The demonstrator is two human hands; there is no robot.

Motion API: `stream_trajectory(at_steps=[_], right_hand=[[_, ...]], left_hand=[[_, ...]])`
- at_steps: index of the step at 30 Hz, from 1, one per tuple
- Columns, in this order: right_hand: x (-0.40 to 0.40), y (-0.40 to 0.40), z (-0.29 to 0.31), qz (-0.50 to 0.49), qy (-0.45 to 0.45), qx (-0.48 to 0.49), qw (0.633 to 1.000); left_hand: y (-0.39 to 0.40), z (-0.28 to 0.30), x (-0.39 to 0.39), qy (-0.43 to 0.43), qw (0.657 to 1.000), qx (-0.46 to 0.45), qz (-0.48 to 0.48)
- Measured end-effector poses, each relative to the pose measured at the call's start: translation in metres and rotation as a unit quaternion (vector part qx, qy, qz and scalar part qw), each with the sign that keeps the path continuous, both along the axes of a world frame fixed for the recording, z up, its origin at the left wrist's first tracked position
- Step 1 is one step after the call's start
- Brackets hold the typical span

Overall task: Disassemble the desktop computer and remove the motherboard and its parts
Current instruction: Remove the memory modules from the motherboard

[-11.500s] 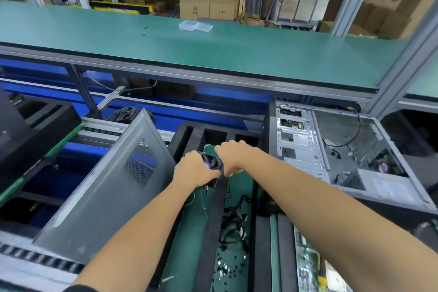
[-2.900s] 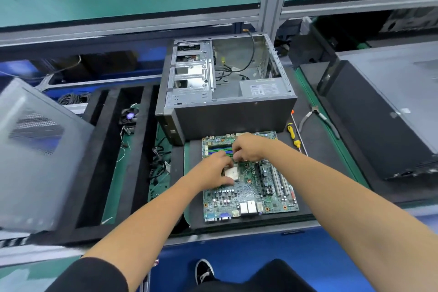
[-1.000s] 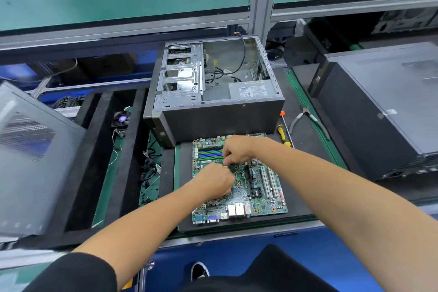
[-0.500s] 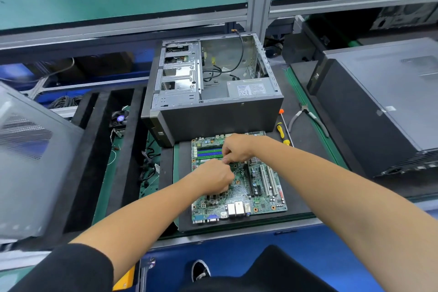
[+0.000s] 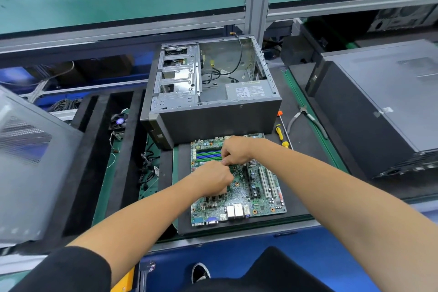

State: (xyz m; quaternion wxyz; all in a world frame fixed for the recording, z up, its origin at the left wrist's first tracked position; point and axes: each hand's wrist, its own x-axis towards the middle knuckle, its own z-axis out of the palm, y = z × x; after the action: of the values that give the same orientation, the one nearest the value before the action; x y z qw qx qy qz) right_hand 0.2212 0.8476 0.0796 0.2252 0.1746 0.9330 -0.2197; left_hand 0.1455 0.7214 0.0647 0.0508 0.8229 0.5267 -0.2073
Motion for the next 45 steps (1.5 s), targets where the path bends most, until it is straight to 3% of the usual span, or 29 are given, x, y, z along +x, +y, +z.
stream_trajectory(at_steps=[33,45], right_hand=[[0.005,-0.004,0.001,0.000,0.012,0.007,1.000],[0.004,-0.006,0.003,-0.001,0.009,0.005,1.000]], left_hand=[[-0.001,-0.002,-0.001,-0.010,1.000,-0.003,0.015],[-0.006,-0.002,-0.021,-0.090,0.993,-0.004,0.082]])
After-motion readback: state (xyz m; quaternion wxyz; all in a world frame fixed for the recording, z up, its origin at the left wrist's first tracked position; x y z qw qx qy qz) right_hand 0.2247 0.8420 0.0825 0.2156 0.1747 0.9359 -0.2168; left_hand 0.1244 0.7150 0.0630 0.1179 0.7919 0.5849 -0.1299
